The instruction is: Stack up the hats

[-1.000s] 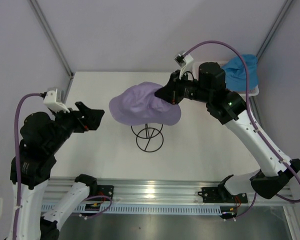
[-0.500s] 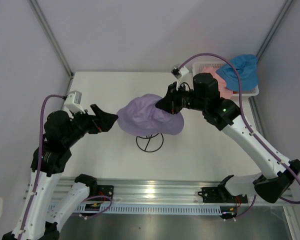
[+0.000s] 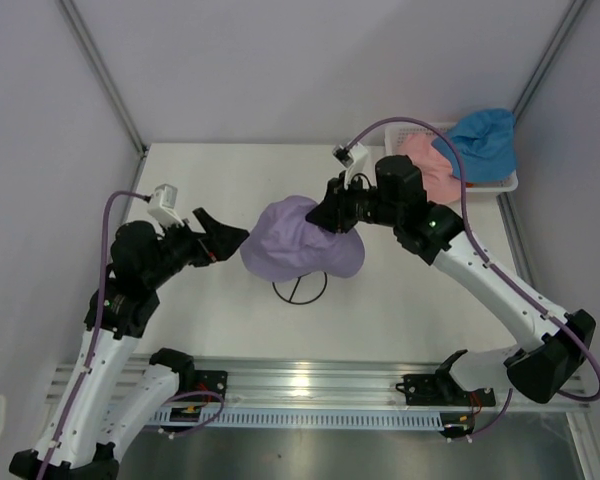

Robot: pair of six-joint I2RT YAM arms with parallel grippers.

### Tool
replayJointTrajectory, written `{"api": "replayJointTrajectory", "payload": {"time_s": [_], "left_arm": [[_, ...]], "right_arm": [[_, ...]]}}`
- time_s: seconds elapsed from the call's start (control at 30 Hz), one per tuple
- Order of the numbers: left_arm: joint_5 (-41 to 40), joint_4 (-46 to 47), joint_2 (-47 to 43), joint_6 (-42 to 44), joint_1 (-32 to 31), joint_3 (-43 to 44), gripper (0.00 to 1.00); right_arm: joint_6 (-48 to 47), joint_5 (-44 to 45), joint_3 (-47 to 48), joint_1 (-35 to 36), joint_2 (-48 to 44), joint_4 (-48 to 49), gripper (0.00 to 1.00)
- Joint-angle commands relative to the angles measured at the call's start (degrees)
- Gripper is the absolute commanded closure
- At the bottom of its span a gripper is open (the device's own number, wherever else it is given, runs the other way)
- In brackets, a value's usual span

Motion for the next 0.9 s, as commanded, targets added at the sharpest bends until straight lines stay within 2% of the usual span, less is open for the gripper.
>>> {"api": "replayJointTrajectory", "payload": {"time_s": [0.0, 0.1, 0.17, 0.27, 0.33, 0.4, 0.43, 0.5, 0.67, 0.73, 0.8, 0.83, 0.87], "left_arm": [[0.7, 2.4, 0.9, -3.0, 0.5, -2.2, 0.00], [0.3, 2.6, 0.9, -3.5, 0.5, -4.0, 0.00], [0.3, 3.2, 1.2, -3.7, 0.5, -4.8, 0.00], [1.1, 4.0, 2.3, -4.4, 0.5, -5.4, 0.00], [1.2, 4.5, 2.8, -5.5, 0.5, -5.7, 0.00], [0.9, 4.7, 3.0, -6.2, 0.5, -7.0, 0.00], [0.8, 5.1, 2.8, -6.9, 0.5, -7.8, 0.00], [-0.1, 5.2, 2.4, -7.2, 0.5, -8.5, 0.01], [-2.2, 2.0, 2.8, -4.6, 0.5, -7.7, 0.03], [-6.0, -0.5, 2.9, -1.6, 0.5, -4.9, 0.03], [-8.8, -4.6, 3.1, 0.4, 0.5, -2.0, 0.01], [-10.1, -5.4, 3.3, 2.1, 0.5, -1.2, 0.00], [-10.4, -6.2, 3.9, 2.8, 0.5, 1.4, 0.01]], "right_arm": [[-1.7, 0.6, -1.6, 0.3, 0.9, 2.5, 0.76], [-2.0, 0.7, -3.4, 0.3, 1.1, 1.8, 0.75], [-2.0, 0.5, -3.8, 0.4, 1.0, 1.4, 0.70], [-2.2, -0.7, -4.5, 0.5, 0.5, 1.2, 0.56], [-2.4, -0.5, -4.3, 0.5, -0.3, 1.0, 0.30], [-2.7, 1.3, -3.6, 0.5, -1.0, -0.5, 0.08], [-3.6, 3.5, -3.0, 0.6, -1.4, -1.3, 0.01], [-4.1, 6.2, -1.4, 0.5, -3.6, -3.2, 0.00], [-4.8, 23.0, 0.6, -1.3, -9.0, -5.2, 0.00], [-4.9, 28.1, 0.9, -6.9, -10.3, -5.4, 0.00], [-3.9, 29.7, 1.3, -12.7, -10.0, -4.8, 0.00], [-3.2, 29.7, 1.5, -19.6, -8.8, -4.3, 0.00], [-2.4, 28.9, 1.5, -23.2, -7.7, -3.9, 0.00]]}}
